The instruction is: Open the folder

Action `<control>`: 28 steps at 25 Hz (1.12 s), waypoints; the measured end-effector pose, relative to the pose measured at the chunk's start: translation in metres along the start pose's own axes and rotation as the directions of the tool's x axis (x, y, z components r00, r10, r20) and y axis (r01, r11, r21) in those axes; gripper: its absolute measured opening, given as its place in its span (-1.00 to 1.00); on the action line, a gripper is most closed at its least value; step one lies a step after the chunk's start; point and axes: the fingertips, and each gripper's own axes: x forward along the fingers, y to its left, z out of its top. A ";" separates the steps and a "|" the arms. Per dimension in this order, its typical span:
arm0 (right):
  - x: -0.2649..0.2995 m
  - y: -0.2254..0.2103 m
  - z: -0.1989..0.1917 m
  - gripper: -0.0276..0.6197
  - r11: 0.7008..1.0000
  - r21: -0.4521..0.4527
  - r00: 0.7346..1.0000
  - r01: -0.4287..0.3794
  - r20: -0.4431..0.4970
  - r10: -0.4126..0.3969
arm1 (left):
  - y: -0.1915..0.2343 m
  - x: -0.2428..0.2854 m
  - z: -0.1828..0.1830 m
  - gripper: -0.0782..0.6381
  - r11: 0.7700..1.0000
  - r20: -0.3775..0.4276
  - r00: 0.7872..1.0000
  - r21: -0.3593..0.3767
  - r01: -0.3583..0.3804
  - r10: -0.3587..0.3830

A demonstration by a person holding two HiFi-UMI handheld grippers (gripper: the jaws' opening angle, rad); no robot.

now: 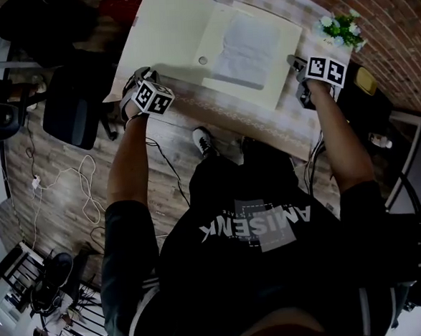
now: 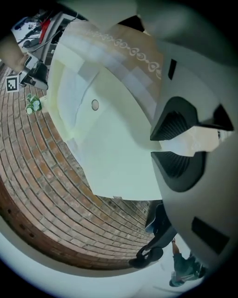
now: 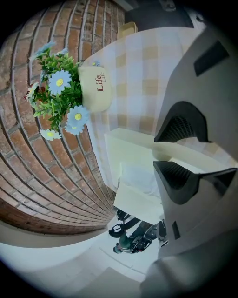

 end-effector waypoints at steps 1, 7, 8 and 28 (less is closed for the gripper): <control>0.000 0.000 0.000 -0.44 1.000 0.001 1.000 0.002 0.001 -0.002 | -0.003 0.004 -0.002 -0.56 1.000 -0.014 1.000 -0.002 0.028 -0.028; 0.000 -0.001 -0.001 -0.44 1.000 0.002 1.000 0.013 0.002 -0.013 | -0.015 0.024 -0.015 -0.67 0.992 -0.114 0.986 0.015 0.125 -0.122; 0.000 -0.001 -0.001 -0.44 1.000 0.006 1.000 0.015 0.000 -0.015 | -0.016 0.026 -0.015 -0.67 0.990 -0.120 0.983 0.016 0.141 -0.138; -0.001 -0.001 0.000 -0.43 0.998 0.050 0.999 0.023 0.028 -0.024 | -0.005 0.015 0.001 -0.73 0.843 -0.081 0.867 -0.295 0.451 -0.492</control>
